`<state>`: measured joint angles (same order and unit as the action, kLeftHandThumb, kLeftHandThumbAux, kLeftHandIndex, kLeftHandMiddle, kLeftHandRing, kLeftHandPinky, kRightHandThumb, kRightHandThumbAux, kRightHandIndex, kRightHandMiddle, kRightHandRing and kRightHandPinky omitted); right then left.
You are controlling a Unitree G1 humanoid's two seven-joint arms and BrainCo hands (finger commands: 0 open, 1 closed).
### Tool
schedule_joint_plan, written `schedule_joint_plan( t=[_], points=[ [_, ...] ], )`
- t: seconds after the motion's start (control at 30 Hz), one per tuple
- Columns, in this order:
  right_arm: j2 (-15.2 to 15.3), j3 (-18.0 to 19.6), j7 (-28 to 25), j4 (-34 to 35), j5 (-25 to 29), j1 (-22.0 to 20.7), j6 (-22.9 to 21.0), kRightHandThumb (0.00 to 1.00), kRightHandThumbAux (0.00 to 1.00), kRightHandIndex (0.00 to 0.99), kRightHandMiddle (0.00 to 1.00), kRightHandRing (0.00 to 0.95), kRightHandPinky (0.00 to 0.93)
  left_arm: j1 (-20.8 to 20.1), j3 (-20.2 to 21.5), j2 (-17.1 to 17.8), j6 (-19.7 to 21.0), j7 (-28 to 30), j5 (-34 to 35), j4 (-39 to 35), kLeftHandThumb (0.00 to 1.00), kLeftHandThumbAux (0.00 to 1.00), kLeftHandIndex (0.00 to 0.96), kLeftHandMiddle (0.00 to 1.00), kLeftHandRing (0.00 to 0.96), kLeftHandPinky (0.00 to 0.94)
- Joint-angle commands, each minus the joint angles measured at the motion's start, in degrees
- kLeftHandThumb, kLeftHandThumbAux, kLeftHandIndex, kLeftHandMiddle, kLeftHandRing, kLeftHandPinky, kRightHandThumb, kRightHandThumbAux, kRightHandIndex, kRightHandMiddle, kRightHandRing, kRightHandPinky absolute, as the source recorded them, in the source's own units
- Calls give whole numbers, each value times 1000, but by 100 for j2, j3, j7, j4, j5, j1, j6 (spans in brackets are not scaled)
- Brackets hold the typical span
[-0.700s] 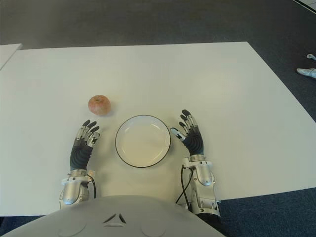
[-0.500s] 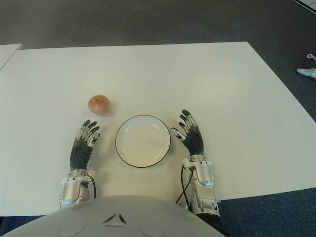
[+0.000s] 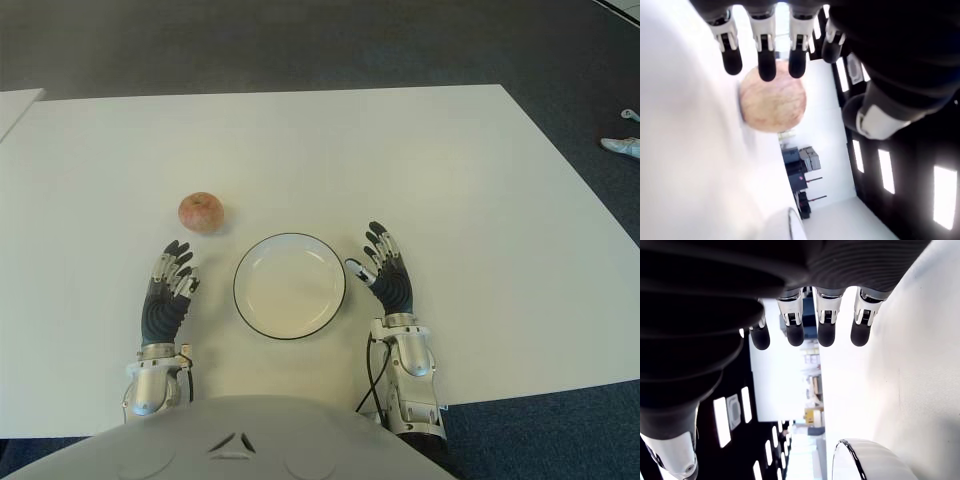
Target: Put the apples into the plate.
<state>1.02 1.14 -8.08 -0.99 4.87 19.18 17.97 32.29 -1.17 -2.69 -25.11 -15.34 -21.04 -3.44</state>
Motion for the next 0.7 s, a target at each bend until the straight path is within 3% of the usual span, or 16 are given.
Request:
schedule_joint_plan(
  t=[0.03,0.3,0.4,0.53,0.7],
  points=[
    [-17,-3,32,-84,10,-48,-90,312,671,96,80,70,128,-189,-168,355,372,-2346,-2775,178,196,578,65,133,143,141],
    [-10,7,36,-140,-2,-105,-94,291,663,100,78,71,134,-659,-458,691,1340,-3762,-4198,635,275,510,69,116,115,113],
    [-12,10,41,-161,-6,-120,-87,292,663,98,76,70,130,-834,-513,781,1573,-3981,-4347,811,280,489,74,105,103,111],
    [-11,17,48,-191,-9,-139,-87,289,667,94,75,67,122,-1365,-495,1002,1980,-4203,-4481,1251,272,462,79,95,96,117],
    [-5,21,61,-247,-15,-169,-64,291,674,96,72,63,116,-1645,-671,1164,2365,-4492,-4550,1494,296,429,92,96,93,111]
  ],
)
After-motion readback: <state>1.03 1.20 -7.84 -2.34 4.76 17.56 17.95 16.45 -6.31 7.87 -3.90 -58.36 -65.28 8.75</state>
